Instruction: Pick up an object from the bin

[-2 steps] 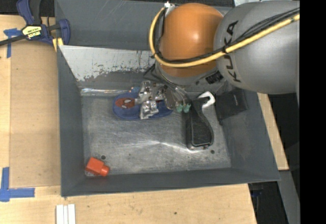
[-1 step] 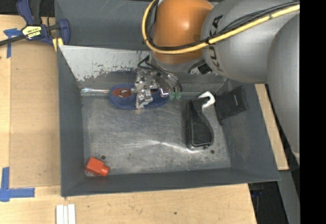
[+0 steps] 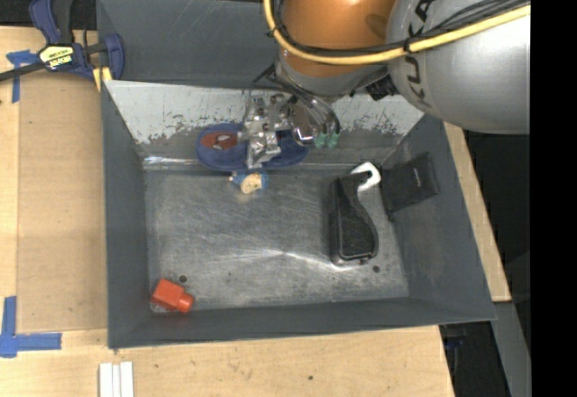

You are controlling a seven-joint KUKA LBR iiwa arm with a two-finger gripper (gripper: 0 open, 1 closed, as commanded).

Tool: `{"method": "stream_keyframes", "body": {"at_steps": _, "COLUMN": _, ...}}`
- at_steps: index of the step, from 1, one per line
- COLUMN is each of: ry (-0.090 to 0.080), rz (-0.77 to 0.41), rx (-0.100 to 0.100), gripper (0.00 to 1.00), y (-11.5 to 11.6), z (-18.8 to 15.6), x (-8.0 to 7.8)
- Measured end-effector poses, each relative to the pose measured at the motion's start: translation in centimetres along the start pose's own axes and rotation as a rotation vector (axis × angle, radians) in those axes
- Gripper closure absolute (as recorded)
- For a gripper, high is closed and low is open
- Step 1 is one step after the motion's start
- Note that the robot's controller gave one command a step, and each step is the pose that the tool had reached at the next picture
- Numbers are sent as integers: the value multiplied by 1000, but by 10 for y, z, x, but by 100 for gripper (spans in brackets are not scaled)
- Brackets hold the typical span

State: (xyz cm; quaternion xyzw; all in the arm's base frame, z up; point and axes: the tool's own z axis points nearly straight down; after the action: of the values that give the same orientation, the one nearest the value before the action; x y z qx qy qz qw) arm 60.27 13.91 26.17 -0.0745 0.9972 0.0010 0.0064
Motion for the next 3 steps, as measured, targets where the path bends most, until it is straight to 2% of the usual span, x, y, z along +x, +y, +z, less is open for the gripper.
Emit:
{"method": "stream_keyframes", "body": {"at_steps": 1, "ry": 15, "rz": -207, "rx": -1, "gripper": 100, "y": 10, "z": 85, "x": -11}}
{"method": "stream_keyframes", "body": {"at_steps": 2, "ry": 12, "rz": -188, "rx": -2, "gripper": 100, "y": 42, "z": 98, "x": -10}}
{"method": "stream_keyframes", "body": {"at_steps": 3, "ry": 1, "rz": -198, "rx": -2, "gripper": 100, "y": 61, "z": 26, "x": -19}}
